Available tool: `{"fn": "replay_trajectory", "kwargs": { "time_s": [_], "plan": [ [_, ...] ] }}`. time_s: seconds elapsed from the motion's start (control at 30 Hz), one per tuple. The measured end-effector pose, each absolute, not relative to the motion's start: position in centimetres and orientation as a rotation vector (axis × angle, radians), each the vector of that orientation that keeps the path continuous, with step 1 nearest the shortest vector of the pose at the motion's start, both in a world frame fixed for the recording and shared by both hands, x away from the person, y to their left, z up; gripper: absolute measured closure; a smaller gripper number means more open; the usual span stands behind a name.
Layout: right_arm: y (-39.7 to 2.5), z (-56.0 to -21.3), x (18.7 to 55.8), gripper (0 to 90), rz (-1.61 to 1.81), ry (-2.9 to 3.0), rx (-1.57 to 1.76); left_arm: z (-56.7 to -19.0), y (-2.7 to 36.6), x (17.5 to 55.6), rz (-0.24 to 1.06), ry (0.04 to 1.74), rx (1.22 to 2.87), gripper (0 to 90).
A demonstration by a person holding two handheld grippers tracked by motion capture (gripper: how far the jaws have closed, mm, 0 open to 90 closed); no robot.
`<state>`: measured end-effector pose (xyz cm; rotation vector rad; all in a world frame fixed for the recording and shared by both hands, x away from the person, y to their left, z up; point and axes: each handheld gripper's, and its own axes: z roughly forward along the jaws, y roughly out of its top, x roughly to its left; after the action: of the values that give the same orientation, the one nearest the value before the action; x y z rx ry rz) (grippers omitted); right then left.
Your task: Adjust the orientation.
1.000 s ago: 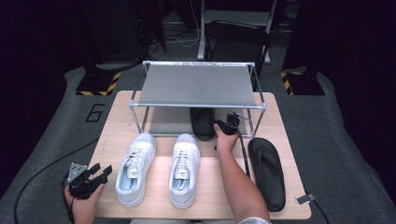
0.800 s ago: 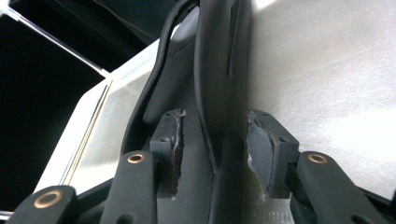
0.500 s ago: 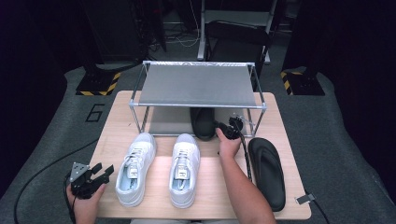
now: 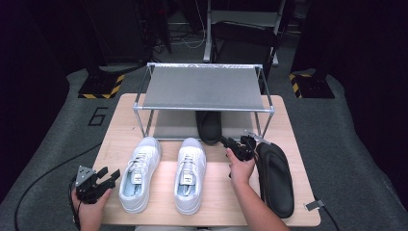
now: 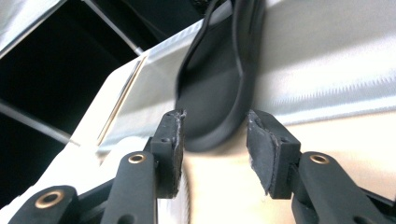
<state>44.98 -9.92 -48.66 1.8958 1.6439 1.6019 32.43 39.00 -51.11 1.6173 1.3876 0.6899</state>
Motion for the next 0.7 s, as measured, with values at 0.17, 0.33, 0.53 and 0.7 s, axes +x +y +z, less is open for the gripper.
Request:
{"fn": "replay_trajectory", "kwargs": {
  "time_s": [0.17,0.33,0.53,0.7],
  "plan": [
    [-10.6,-48.1,41.8,53.9,1.630,1.678,1.856,-51.1,39.2,32.4,0.682,1.396,1.609,43.6],
    [-12.3,-47.8,38.8,51.3,1.613,1.696,1.769,-51.2,39.2,32.3,0.690,1.395,1.597,43.6],
    [-14.8,-48.3,35.1,51.6,1.546,1.717,1.738,-51.2,39.2,32.3,0.683,1.396,1.608,43.6],
    [-16.8,-48.6,32.7,52.8,1.494,1.704,1.752,-51.2,39.0,32.3,0.683,1.395,1.610,43.6]
  ]
}}
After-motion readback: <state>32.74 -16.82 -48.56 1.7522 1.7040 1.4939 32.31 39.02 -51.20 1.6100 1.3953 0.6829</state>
